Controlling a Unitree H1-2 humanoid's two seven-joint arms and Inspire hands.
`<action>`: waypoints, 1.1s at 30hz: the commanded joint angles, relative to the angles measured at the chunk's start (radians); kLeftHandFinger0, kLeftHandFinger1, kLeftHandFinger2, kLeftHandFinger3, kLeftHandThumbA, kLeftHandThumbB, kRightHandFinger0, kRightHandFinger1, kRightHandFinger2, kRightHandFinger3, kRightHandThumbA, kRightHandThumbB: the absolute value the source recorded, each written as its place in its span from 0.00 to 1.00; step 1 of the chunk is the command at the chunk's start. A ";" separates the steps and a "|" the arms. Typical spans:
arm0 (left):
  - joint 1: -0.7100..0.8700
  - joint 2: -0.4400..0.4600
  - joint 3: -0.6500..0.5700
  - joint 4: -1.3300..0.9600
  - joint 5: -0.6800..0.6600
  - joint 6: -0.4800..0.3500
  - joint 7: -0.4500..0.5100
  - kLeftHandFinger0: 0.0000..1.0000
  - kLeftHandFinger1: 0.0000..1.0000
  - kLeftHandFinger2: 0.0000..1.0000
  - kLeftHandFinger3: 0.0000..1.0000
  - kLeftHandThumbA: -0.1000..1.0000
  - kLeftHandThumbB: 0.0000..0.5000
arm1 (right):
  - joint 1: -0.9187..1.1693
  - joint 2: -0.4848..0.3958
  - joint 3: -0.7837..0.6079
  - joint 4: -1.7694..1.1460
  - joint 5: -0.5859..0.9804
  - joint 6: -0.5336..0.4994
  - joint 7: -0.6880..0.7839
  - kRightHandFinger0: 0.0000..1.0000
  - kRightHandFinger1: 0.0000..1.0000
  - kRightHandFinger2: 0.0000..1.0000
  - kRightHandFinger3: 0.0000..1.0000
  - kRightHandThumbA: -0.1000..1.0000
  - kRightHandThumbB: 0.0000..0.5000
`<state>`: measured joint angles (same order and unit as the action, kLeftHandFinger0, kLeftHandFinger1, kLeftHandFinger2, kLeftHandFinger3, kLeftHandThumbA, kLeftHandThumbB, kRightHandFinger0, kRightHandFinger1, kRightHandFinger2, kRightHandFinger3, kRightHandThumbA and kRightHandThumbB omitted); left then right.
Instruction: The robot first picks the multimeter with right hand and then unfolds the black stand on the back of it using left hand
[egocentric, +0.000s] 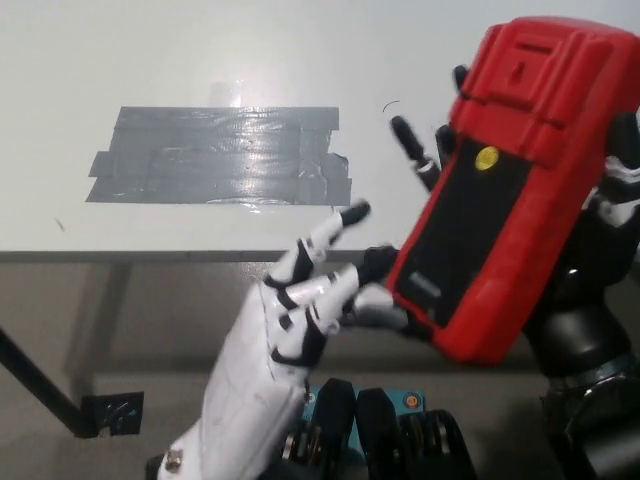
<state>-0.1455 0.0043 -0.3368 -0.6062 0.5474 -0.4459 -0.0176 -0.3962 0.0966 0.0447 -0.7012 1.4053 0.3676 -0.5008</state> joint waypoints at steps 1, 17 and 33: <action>0.043 0.030 -0.033 0.017 0.035 -0.024 -0.012 1.00 0.50 0.45 1.00 1.00 0.78 | -0.068 0.035 -0.009 -0.070 0.049 -0.090 -0.049 0.62 0.00 0.58 0.82 0.00 0.29; 0.115 0.107 0.047 0.017 -0.111 -0.021 0.021 1.00 0.61 0.64 1.00 0.86 0.77 | -0.163 -0.082 -0.086 0.048 -0.064 -0.107 -0.003 0.01 0.17 0.91 1.00 0.00 0.22; 0.228 0.193 0.099 0.003 0.023 -0.024 0.079 1.00 0.58 0.53 1.00 1.00 0.66 | -0.535 -0.440 0.072 0.785 -0.846 -0.176 0.074 1.00 0.27 0.65 0.52 0.00 0.43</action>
<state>0.0344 0.1588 -0.2562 -0.5795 0.5187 -0.4454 -0.0143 -0.6591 -0.1846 -0.0268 -0.1934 1.1118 0.2991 -0.5304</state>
